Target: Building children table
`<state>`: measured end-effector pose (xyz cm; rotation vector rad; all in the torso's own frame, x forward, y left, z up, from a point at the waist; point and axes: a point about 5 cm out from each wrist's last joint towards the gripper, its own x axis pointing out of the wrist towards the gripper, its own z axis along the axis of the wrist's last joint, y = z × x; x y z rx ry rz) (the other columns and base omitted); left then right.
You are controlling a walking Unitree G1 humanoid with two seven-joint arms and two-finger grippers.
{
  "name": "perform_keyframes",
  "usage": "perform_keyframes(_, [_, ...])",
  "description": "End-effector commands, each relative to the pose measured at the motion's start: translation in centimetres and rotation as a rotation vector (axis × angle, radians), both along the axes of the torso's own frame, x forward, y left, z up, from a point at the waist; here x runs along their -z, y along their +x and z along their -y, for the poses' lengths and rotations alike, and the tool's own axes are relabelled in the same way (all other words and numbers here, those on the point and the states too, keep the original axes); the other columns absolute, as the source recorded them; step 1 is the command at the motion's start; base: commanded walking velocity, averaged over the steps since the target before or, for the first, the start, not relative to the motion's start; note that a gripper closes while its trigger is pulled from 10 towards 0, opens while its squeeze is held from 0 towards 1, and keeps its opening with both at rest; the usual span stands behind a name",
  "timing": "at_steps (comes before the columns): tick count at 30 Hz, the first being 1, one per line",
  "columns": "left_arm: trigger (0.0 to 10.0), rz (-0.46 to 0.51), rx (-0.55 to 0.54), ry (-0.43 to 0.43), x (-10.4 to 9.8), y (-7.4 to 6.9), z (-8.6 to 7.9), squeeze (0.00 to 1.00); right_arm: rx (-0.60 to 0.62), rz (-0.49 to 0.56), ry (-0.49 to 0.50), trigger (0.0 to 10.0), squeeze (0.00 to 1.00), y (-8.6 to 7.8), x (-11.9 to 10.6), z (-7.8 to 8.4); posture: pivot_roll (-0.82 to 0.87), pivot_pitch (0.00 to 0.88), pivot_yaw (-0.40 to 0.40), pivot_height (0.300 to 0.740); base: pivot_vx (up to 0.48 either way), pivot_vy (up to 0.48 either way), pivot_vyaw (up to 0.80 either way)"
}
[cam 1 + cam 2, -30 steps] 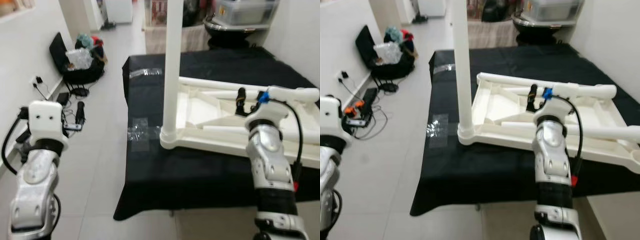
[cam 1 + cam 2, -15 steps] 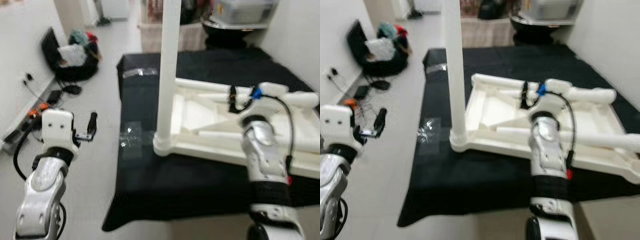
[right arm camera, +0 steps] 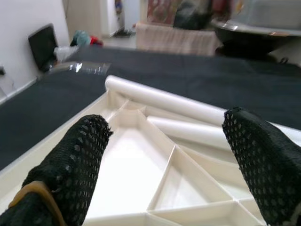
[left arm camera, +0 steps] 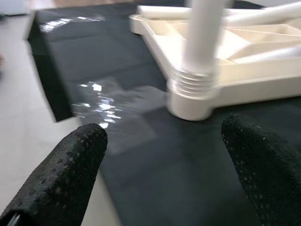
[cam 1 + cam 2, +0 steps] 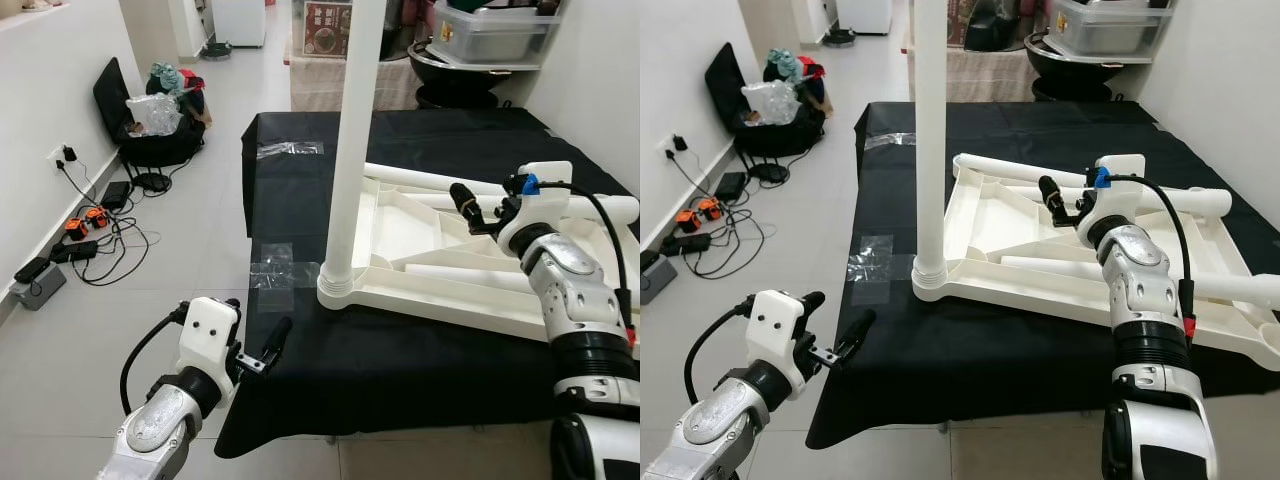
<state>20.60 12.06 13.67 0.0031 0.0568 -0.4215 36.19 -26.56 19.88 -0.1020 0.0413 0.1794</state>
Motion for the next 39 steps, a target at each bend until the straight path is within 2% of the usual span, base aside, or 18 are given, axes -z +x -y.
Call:
perform_keyframes(1, [10.0, -0.012, 0.067, -0.012, 0.3, -0.8, 1.6, 0.0, -0.166, -0.096, 0.034, 10.0, 0.0, 0.1, 0.3, -0.5, 0.07, 0.043, -0.063, 0.74, 0.0, 0.0, 0.0])
perform_keyframes(2, [10.0, -0.01, 0.086, -0.006, 0.3, -1.0, 1.8, 0.0, -0.257, -0.123, 0.044, 10.0, 0.0, -0.3, 0.4, -0.5, 0.07, 0.042, -0.064, 0.74, 0.0, 0.0, 0.0])
perform_keyframes(5, [10.0, -0.009, 0.098, -0.002, 0.3, -1.1, 1.9, 0.0, -0.317, -0.136, 0.047, 10.0, 0.0, -0.6, 0.4, -0.5, 0.07, 0.042, -0.064, 0.74, 0.0, 0.0, 0.0])
perform_keyframes(7, [10.0, -0.006, 0.11, -0.004, 0.3, -1.2, 2.0, 0.0, -0.511, -0.162, 0.047, 10.0, 0.0, -1.8, 0.4, -0.7, 0.07, 0.042, -0.062, 0.74, 0.0, 0.0, 0.0])
perform_keyframes(8, [10.0, -0.006, 0.11, -0.004, 0.3, -1.2, 2.0, 0.0, -0.511, -0.162, 0.047, 10.0, 0.0, -1.8, 0.4, -0.7, 0.07, 0.042, -0.062, 0.74, 0.0, 0.0, 0.0])
perform_keyframes(9, [10.0, -0.003, 0.112, -0.002, 0.3, -1.2, 2.0, 0.0, -0.581, -0.168, 0.067, 10.0, 0.0, -2.2, 0.3, -0.9, 0.07, 0.041, -0.062, 0.74, 0.0, 0.0, 0.0])
perform_keyframes(10, [10.0, -0.003, 0.115, -0.004, 0.3, -1.3, 2.0, 0.0, -0.639, -0.168, 0.095, 10.0, 1.0, -2.4, 0.1, -1.0, 0.07, 0.043, -0.061, 0.74, 0.0, 0.0, 0.0])
perform_keyframes(12, [10.0, -0.002, 0.123, 0.0, 0.3, -1.3, 2.1, 0.0, -0.719, -0.164, 0.148, 10.0, 1.0, -2.6, -0.1, -1.3, 0.07, 0.044, -0.057, 0.74, 0.0, 0.0, 0.0])
perform_keyframes(17, [10.0, -0.001, 0.129, 0.002, 0.3, -1.6, 2.2, 0.0, -0.829, -0.157, 0.188, 10.0, 1.0, -2.9, -0.1, -2.1, 0.08, 0.053, -0.058, 0.74, 0.0, 0.0, 0.0])
perform_keyframes(19, [10.0, -0.001, 0.129, 0.002, 0.3, -1.6, 2.2, 0.0, -0.829, -0.157, 0.188, 10.0, 1.0, -2.9, -0.1, -2.1, 0.08, 0.053, -0.058, 0.74, 0.0, 0.0, 0.0])
perform_keyframes(22, [10.0, 0.002, 0.133, 0.006, 0.3, -1.7, 2.3, 0.0, -0.838, -0.13, 0.173, 10.0, 1.0, -2.5, 0.2, -3.0, 0.08, 0.058, -0.056, 0.74, 0.0, 0.0, 0.0])
perform_keyframes(23, [10.0, 0.009, 0.137, 0.01, 0.2, -1.7, 2.4, 0.0, -0.847, -0.102, 0.161, 10.0, 0.0, -2.2, 0.2, -4.1, 0.08, 0.065, -0.056, 0.74, 0.0, 0.0, 0.0])
perform_keyframes(25, [10.0, 0.012, 0.139, 0.01, 0.1, -1.8, 2.4, 0.0, -0.862, -0.097, 0.162, 10.0, 0.0, -2.1, 0.1, -4.7, 0.08, 0.065, -0.056, 0.74, 0.0, 0.0, 0.0])
perform_keyframes(30, [10.0, 0.03, 0.136, 0.001, -0.1, -1.7, 2.6, 0.0, -0.938, -0.048, 0.133, 10.0, 0.0, -2.0, -0.1, -7.8, 0.09, 0.07, -0.054, 0.74, 0.0, 0.0, 0.0])
perform_keyframes(34, [10.0, 0.03, 0.136, 0.001, -0.1, -1.7, 2.6, 0.0, -0.938, -0.048, 0.133, 10.0, 0.0, -2.0, -0.1, -7.8, 0.09, 0.07, -0.054, 0.74, 0.0, 0.0, 0.0])
perform_keyframes(39, [10.0, 0.038, 0.13, 0.005, -0.2, -1.6, 2.6, 0.0, -0.975, -0.074, 0.097, 10.0, 0.0, -1.9, 0.7, -9.3, 0.09, 0.069, -0.059, 0.74, 0.0, 0.0, 0.0])
